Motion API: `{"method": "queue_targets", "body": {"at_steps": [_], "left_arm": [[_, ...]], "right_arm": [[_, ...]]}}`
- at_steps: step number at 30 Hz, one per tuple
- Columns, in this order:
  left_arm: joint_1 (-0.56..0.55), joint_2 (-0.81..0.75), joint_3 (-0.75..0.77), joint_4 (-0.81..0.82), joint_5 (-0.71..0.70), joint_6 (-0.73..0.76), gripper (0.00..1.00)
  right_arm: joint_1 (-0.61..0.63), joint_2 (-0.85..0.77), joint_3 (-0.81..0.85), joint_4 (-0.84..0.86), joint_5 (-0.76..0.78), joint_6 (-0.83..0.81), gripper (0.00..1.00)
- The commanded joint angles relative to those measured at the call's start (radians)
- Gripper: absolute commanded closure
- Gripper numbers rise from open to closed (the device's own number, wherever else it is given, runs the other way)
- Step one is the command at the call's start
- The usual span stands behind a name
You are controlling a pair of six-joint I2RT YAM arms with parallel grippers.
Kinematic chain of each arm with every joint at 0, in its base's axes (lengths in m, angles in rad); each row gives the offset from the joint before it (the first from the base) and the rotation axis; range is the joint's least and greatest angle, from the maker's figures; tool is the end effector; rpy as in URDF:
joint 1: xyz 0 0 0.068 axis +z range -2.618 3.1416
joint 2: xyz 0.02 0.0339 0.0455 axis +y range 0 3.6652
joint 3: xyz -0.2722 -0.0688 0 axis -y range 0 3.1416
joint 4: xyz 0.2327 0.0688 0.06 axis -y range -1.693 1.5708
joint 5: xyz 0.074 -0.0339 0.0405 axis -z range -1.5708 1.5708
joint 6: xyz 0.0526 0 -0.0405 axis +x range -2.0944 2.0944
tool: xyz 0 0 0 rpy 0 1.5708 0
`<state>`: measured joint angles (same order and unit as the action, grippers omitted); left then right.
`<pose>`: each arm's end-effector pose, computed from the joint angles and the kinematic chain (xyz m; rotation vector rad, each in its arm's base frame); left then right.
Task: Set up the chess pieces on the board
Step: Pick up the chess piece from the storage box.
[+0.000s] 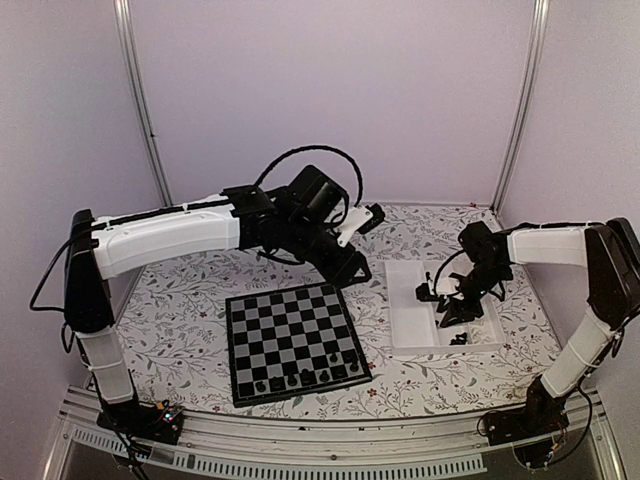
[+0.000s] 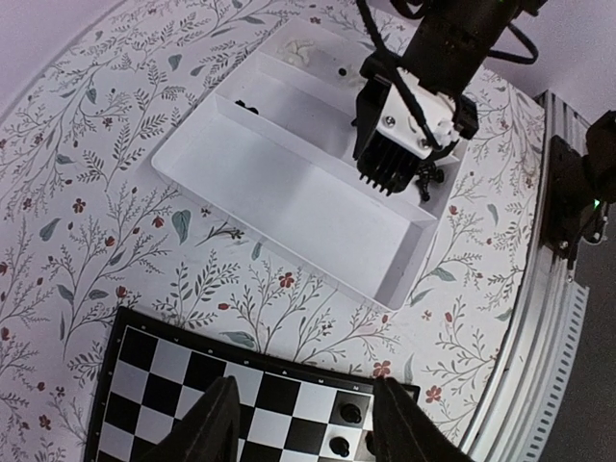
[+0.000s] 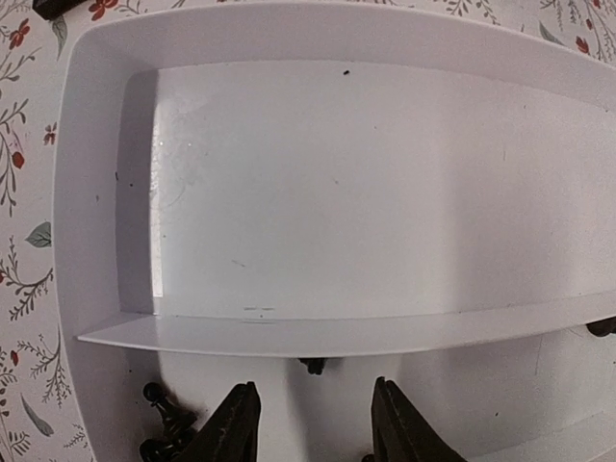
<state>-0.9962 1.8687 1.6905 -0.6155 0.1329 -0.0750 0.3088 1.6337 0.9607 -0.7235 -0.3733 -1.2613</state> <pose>0.2268 -0.3631 0.3016 1.1530 2.1729 -0.6544 0.2588 0.1027 0.1659 -2.0087 1.9448 0.3572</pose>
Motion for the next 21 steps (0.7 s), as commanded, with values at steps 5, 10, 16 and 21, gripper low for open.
{"method": "queue_targets", "body": {"at_steps": [5, 10, 16, 21], "left_arm": [[0.01, 0.016, 0.011, 0.014, 0.027, -0.012, 0.51], [0.01, 0.026, 0.011, 0.03, 0.041, -0.015, 0.5], [0.01, 0.032, 0.008, 0.048, 0.064, -0.023, 0.51], [0.01, 0.039, 0.0, 0.099, 0.084, -0.037, 0.51]], "right_arm": [[0.022, 0.067, -0.009, 0.047, 0.006, -0.034, 0.61], [0.035, 0.093, -0.012, 0.052, 0.009, -0.021, 0.67], [0.042, 0.119, -0.011, 0.038, 0.019, -0.009, 0.84], [0.04, 0.111, -0.013, 0.021, 0.047, 0.016, 0.9]]}}
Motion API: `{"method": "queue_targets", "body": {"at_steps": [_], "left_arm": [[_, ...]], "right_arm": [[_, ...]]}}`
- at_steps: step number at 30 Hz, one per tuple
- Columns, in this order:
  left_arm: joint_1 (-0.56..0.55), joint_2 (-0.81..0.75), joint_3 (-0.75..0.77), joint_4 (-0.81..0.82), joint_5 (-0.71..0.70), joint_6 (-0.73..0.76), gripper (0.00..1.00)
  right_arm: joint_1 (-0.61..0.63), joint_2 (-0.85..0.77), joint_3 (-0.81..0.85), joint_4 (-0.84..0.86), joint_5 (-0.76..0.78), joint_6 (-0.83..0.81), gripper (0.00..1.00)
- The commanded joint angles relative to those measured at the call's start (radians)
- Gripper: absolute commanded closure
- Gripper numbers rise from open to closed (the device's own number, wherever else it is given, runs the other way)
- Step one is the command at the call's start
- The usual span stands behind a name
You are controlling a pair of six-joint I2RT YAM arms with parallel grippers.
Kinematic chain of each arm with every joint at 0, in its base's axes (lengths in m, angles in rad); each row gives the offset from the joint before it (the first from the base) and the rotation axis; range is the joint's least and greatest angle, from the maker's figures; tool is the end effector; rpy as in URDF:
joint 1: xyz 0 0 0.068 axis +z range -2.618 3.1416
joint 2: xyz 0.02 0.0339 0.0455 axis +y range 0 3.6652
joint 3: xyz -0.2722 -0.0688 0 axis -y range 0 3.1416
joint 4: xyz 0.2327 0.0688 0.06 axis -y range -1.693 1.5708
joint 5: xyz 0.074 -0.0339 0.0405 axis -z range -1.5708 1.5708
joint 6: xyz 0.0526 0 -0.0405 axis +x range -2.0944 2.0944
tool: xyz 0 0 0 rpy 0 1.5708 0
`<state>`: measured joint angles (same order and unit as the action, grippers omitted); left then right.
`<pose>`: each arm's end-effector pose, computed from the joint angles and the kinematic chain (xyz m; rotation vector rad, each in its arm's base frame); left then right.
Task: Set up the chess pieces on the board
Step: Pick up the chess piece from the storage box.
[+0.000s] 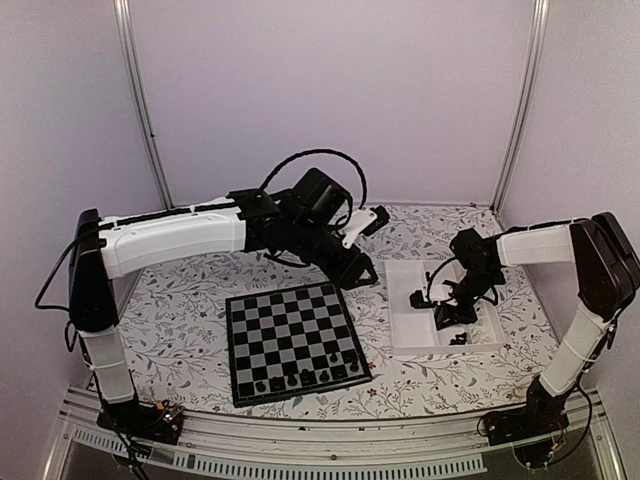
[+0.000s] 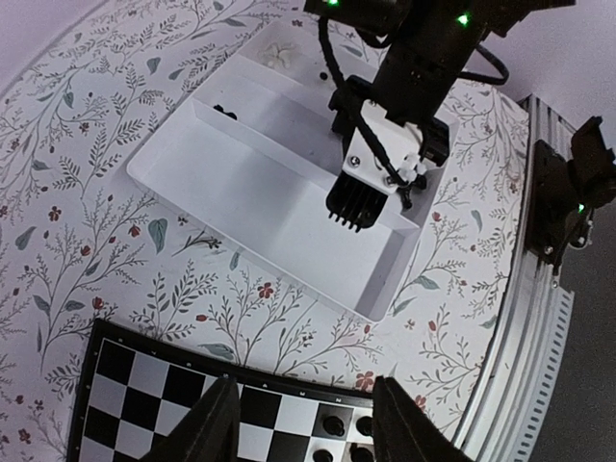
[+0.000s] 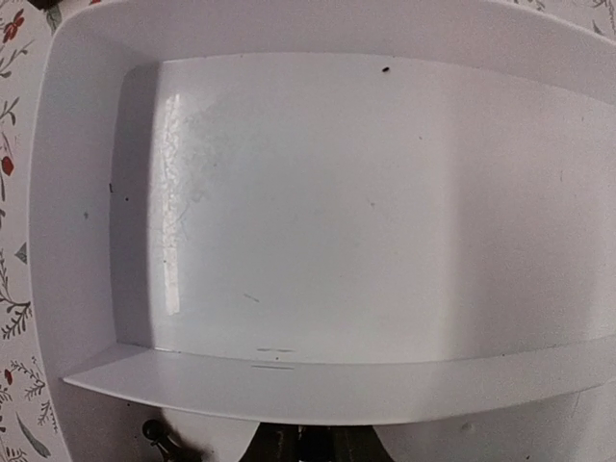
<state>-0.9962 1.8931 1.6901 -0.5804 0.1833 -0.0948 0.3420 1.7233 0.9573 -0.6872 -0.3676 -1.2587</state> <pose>0.2285 -0.3706 0.2948 1.1572 2.1755 -0.7242 0.2622 0.1134 0.1422 -2.0651 1.9608 0.4005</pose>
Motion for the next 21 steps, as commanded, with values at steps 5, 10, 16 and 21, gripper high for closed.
{"method": "queue_targets", "body": {"at_steps": [5, 10, 16, 21], "left_arm": [[0.007, 0.036, 0.011, 0.106, 0.07, -0.026, 0.51], [0.006, 0.036, 0.0, 0.109, 0.082, -0.025, 0.51], [0.006, 0.016, -0.035, 0.118, 0.087, -0.023, 0.51], [0.006, 0.005, -0.059, 0.132, 0.094, -0.026, 0.51]], "right_arm": [[-0.012, 0.012, 0.007, -0.039, 0.045, 0.049, 0.75], [-0.019, 0.013, -0.001, -0.044, 0.078, 0.071, 0.71], [-0.019, 0.011, -0.007, -0.047, 0.118, 0.089, 0.68], [-0.024, -0.008, -0.006, -0.066, 0.143, 0.091, 0.68]]}}
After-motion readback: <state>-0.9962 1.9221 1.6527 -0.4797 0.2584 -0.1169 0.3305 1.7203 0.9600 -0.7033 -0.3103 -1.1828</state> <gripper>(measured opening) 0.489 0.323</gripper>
